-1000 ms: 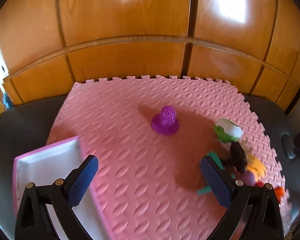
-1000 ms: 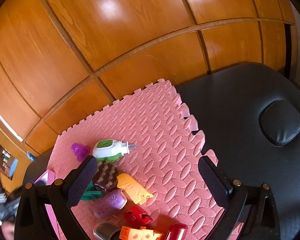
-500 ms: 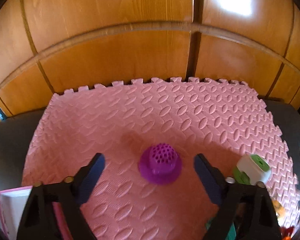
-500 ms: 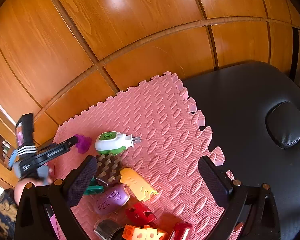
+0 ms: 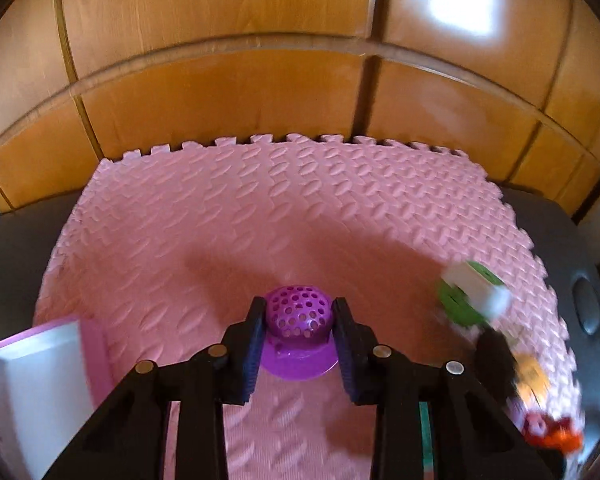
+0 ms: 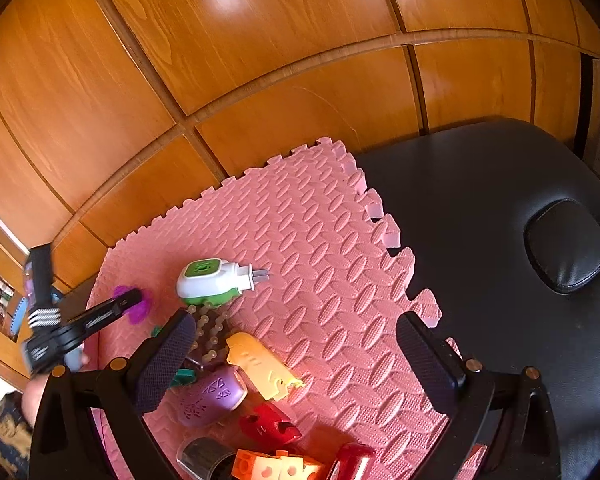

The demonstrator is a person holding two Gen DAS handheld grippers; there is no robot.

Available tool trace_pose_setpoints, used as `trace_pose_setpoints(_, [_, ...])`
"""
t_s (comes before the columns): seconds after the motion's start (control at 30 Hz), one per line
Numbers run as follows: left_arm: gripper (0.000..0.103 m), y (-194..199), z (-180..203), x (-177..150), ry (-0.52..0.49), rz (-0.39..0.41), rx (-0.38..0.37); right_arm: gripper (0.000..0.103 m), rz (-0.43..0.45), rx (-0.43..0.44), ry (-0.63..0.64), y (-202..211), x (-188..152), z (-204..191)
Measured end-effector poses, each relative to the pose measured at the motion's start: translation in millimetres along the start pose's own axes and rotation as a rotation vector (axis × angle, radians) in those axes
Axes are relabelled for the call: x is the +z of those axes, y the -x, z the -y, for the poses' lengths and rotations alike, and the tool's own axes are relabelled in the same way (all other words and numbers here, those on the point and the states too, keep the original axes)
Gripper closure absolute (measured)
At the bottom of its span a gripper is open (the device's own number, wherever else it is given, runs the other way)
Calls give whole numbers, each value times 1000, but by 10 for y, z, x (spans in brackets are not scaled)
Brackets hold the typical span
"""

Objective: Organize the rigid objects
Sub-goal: 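Carry the purple strainer toward the white tray while the right gripper grasps the black cylinder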

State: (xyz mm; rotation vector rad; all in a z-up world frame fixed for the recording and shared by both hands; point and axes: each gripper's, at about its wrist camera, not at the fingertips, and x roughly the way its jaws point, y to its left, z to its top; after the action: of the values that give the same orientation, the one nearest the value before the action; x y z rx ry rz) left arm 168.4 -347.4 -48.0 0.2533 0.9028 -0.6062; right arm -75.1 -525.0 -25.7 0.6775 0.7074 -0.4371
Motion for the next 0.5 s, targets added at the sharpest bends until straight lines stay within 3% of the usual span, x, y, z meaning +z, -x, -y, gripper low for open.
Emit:
trace_pose_setpoints(0.27, [70,799,56,-295,-34,66,-88,3,-19,-13,3,-38,-30,4])
trace_pose_setpoints(0.5, [70,1260,-154,-649,-14,93,-96,7,-44,-17,20,-86,-67,-11])
